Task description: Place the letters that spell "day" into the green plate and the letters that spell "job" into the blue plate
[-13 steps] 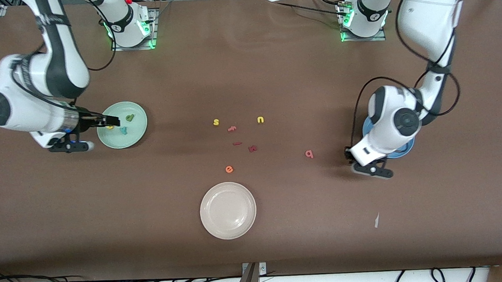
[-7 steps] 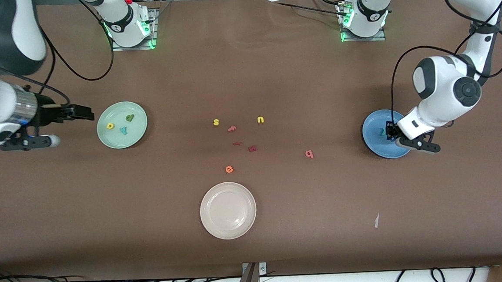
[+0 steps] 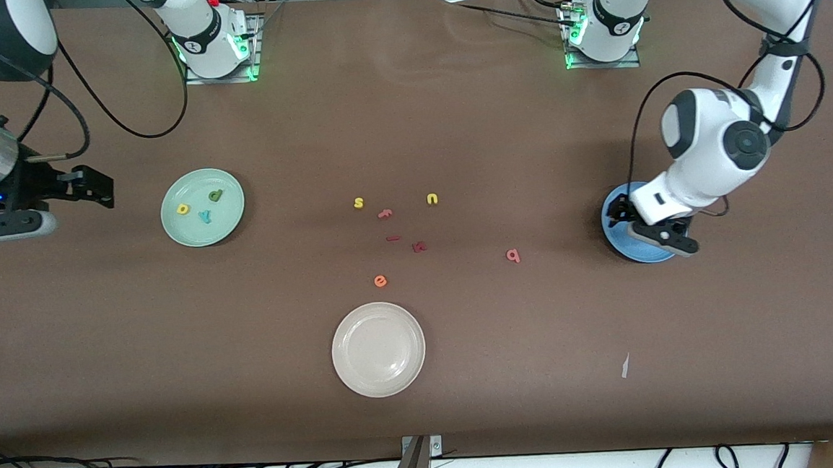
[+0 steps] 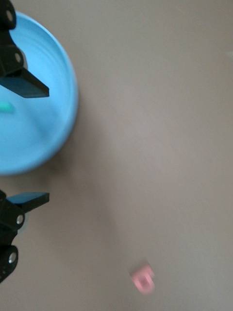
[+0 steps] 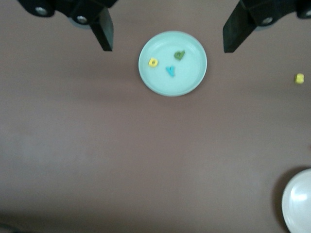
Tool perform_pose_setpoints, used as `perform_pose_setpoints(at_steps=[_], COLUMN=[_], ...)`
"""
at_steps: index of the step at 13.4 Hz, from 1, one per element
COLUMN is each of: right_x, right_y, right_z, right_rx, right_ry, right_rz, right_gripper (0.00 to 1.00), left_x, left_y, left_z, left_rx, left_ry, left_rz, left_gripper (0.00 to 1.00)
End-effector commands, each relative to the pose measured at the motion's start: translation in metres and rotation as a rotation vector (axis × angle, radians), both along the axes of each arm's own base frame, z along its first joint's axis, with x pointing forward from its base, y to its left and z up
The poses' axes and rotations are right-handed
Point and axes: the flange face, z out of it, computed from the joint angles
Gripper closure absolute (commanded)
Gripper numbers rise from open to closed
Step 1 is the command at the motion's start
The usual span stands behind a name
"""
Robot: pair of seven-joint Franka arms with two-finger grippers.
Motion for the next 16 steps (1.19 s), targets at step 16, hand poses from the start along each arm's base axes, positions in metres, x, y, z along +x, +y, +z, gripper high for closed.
perform_pose_setpoints(at_steps=[16], right_x=[-0.051], right_y=[-0.026], right_z=[0.005], right_rx=[0.098], right_ry=[0.023], right_rz=[-0.056], right_gripper=[0.0], left_x=[0.001], left_y=[-0.184], left_z=[-0.099], left_rx=[-0.057], left_ry=[0.042], left_rz=[0.173], left_gripper=[0.21])
